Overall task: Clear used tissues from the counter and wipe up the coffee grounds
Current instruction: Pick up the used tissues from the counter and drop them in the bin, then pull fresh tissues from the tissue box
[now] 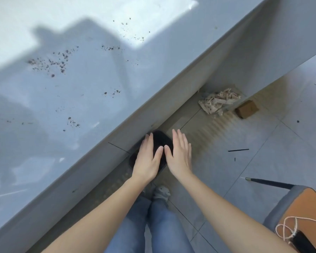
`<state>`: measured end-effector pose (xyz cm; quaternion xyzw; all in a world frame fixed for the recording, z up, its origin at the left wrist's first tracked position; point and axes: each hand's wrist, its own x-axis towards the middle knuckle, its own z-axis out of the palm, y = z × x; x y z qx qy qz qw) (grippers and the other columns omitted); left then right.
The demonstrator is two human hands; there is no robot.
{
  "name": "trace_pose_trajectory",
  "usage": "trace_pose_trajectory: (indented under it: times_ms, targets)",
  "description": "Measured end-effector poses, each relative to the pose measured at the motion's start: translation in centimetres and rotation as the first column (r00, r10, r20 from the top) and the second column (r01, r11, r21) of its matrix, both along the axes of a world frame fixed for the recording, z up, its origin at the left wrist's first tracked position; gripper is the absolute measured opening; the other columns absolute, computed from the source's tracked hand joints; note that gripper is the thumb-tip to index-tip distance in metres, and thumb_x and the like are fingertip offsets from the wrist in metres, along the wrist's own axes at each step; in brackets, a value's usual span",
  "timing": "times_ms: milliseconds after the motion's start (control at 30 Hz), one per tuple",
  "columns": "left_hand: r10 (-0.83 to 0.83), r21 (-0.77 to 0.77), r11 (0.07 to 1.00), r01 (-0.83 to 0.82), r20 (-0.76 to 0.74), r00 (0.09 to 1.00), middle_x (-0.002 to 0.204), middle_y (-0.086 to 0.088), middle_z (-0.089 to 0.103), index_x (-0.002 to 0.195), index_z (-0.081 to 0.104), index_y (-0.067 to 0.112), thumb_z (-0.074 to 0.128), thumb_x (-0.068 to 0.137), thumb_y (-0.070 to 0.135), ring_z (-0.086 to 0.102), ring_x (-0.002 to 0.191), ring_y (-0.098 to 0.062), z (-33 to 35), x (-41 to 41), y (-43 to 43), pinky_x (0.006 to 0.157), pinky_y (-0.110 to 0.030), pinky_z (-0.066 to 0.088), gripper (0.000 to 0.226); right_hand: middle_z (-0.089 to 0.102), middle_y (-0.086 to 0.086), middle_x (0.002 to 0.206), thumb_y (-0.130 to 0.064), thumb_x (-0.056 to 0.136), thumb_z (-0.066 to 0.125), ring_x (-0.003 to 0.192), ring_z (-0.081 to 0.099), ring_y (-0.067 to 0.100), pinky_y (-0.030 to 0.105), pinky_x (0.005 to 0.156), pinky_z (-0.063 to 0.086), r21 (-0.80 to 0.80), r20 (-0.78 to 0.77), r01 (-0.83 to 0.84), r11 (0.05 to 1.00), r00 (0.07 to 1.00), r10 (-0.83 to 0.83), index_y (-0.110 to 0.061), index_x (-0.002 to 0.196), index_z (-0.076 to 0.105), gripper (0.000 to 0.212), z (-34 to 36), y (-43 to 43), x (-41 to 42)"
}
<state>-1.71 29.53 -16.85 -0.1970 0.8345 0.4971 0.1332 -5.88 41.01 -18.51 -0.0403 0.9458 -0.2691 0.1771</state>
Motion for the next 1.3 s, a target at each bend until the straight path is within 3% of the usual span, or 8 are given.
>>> trace_pose_trajectory:
  times_ms: [200, 333, 500, 700, 967, 1067, 1200, 1300]
  targets:
    - [-0.092, -0.086, 0.993, 0.081, -0.137, 0.986, 0.159, 0.011, 0.002, 0.149, 0.003, 0.031, 0.027, 0.095, 0.051, -0.001, 0.144, -0.001, 5.9, -0.8, -0.9, 0.117, -0.026, 0.006, 0.062, 0.002, -0.005, 0.161, -0.031, 0.098, 0.037, 0.147, -0.005, 0.013, 0.042, 0.118, -0.005, -0.051, -0.144, -0.02, 0.998, 0.989, 0.013, -0.026, 0.15, 0.01, 0.059, 7.3, -0.9, -1.1]
    - [-0.191, -0.246, 0.962, 0.122, -0.283, 0.94, 0.158, 0.012, 0.001, 0.149, 0.003, 0.03, 0.025, 0.094, 0.055, -0.005, 0.143, 0.0, 11.8, -2.1, -1.8, 0.117, -0.025, 0.001, 0.065, -0.005, -0.007, 0.16, -0.035, 0.099, 0.032, 0.146, -0.012, 0.01, 0.043, 0.119, -0.008, -0.046, -0.279, -0.128, 0.991, 0.954, 0.11, -0.029, 0.15, 0.003, 0.059, 13.2, -1.5, -2.8]
    - [-0.188, -0.437, 0.899, -0.008, -0.404, 0.895, 0.157, 0.013, -0.006, 0.147, -0.006, 0.033, 0.025, 0.096, 0.05, -0.013, 0.143, -0.003, 18.3, -3.6, -5.2, 0.115, -0.026, -0.01, 0.063, -0.005, -0.006, 0.161, -0.036, 0.099, 0.031, 0.146, -0.014, 0.012, 0.042, 0.115, -0.013, -0.083, -0.418, -0.185, 0.979, 0.898, 0.134, -0.03, 0.15, 0.004, 0.058, 20.0, -2.6, -5.6]
    - [-0.153, -0.59, 0.784, -0.196, -0.489, 0.859, 0.154, 0.016, -0.018, 0.142, -0.018, 0.035, 0.019, 0.094, 0.054, -0.023, 0.14, -0.003, 26.0, -2.4, -10.5, 0.115, -0.03, -0.014, 0.064, -0.012, -0.007, 0.16, -0.042, 0.099, 0.027, 0.144, -0.019, 0.012, 0.047, 0.117, -0.011, 0.023, -0.58, -0.389, 0.921, 0.745, 0.329, -0.032, 0.149, -0.005, 0.06, 26.9, -7.0, -7.1]
    - [-0.027, -0.611, 0.643, -0.461, -0.621, 0.784, 0.153, 0.016, -0.014, 0.147, -0.006, 0.033, 0.027, 0.095, 0.05, -0.019, 0.141, -0.006, 33.1, 3.3, -19.7, 0.115, -0.033, -0.01, 0.064, -0.002, -0.007, 0.16, -0.04, 0.099, 0.031, 0.146, -0.011, 0.01, 0.038, 0.116, -0.009, -0.067, -0.704, -0.672, 0.738, 0.555, 0.442, -0.031, 0.149, 0.005, 0.057, 33.3, -19.9, -2.1]
    - [0.013, -0.597, 0.615, -0.514, -0.645, 0.764, 0.154, 0.017, -0.016, 0.146, -0.01, 0.034, 0.027, 0.095, 0.05, -0.021, 0.141, -0.005, 34.2, 6.4, -23.7, 0.115, -0.031, -0.014, 0.065, 0.002, -0.006, 0.16, -0.035, 0.099, 0.037, 0.146, -0.008, 0.011, 0.038, 0.118, -0.005, -0.087, -0.734, -0.76, 0.643, 0.486, 0.475, -0.03, 0.149, 0.009, 0.058, 35.0, -25.3, 0.5]
    - [0.072, -0.615, 0.544, -0.57, -0.643, 0.763, 0.155, 0.015, -0.015, 0.144, -0.011, 0.035, 0.029, 0.096, 0.049, -0.021, 0.142, -0.005, 35.5, 11.7, -29.9, 0.113, -0.029, -0.018, 0.064, 0.006, -0.002, 0.16, -0.033, 0.098, 0.04, 0.147, -0.003, 0.015, 0.041, 0.12, 0.004, -0.119, -0.754, -0.832, 0.543, 0.431, 0.496, -0.027, 0.149, 0.013, 0.058, 36.4, -32.9, 4.3]
    - [0.137, -0.62, 0.491, -0.612, -0.638, 0.757, 0.156, 0.013, -0.013, 0.14, -0.012, 0.038, 0.027, 0.094, 0.051, -0.02, 0.141, -0.006, 36.3, 16.1, -35.4, 0.113, -0.031, -0.016, 0.062, 0.013, -0.002, 0.159, -0.034, 0.098, 0.039, 0.146, 0.001, 0.009, 0.032, 0.12, 0.006, -0.197, -0.781, -0.874, 0.443, 0.413, 0.469, -0.024, 0.148, 0.02, 0.055, 37.0, -38.9, 8.3]
